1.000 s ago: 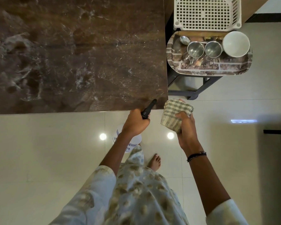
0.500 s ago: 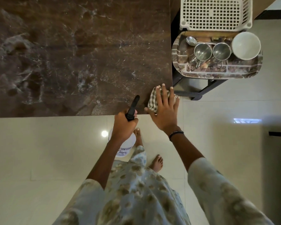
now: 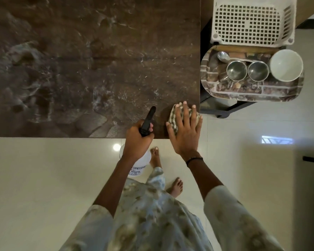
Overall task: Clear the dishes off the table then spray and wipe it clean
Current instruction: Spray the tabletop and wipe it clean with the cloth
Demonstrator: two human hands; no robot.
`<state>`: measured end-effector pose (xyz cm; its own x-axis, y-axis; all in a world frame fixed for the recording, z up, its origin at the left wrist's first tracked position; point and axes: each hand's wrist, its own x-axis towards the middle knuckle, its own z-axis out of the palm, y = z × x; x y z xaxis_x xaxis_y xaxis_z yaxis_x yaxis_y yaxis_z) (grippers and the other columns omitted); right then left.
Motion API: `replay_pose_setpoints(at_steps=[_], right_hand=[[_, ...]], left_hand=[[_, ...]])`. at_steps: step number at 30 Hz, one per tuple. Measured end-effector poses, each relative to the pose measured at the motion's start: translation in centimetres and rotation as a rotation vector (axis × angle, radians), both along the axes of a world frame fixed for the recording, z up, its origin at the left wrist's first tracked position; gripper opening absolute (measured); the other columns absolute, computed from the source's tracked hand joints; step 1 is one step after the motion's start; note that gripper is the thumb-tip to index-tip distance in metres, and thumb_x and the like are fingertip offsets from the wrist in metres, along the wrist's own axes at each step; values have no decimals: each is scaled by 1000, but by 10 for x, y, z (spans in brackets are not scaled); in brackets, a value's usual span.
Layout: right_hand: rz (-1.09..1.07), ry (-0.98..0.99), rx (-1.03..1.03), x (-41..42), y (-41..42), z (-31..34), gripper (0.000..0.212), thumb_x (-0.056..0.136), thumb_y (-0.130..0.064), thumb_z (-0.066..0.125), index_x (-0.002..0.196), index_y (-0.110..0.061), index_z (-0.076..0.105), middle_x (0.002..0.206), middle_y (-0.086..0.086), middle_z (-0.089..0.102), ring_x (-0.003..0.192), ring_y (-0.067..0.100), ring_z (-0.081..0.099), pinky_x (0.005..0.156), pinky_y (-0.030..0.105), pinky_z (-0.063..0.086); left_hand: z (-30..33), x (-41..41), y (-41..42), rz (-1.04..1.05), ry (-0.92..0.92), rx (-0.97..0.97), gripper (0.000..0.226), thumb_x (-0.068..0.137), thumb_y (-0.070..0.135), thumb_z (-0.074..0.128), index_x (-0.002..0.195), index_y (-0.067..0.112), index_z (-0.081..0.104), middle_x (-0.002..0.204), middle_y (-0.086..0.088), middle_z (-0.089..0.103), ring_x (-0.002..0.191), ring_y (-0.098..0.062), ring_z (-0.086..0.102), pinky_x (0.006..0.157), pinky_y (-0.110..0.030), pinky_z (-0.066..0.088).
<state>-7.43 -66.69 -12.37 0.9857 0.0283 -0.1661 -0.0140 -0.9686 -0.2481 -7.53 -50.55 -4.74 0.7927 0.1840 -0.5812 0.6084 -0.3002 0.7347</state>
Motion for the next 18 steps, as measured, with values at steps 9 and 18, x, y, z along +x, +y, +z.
replay_pose_setpoints(at_steps=[9,18], right_hand=[[232,66,5,-27,-21,3,64,98,-51,33,155,-24,22,163,4,16,151,28,8,120,55,14],[109,40,18,15,25,3,64,98,-47,37,155,-22,23,162,7,20,150,32,10,119,50,-2]], left_hand=[[1,11,8,-58,0,1,19,76,-6,59,89,6,65,78,-2,63,62,-8,51,66,-24,38],[9,26,-4,-89,0,17,14,77,-1,61,88,6,64,83,-11,67,79,-23,60,68,-22,43]])
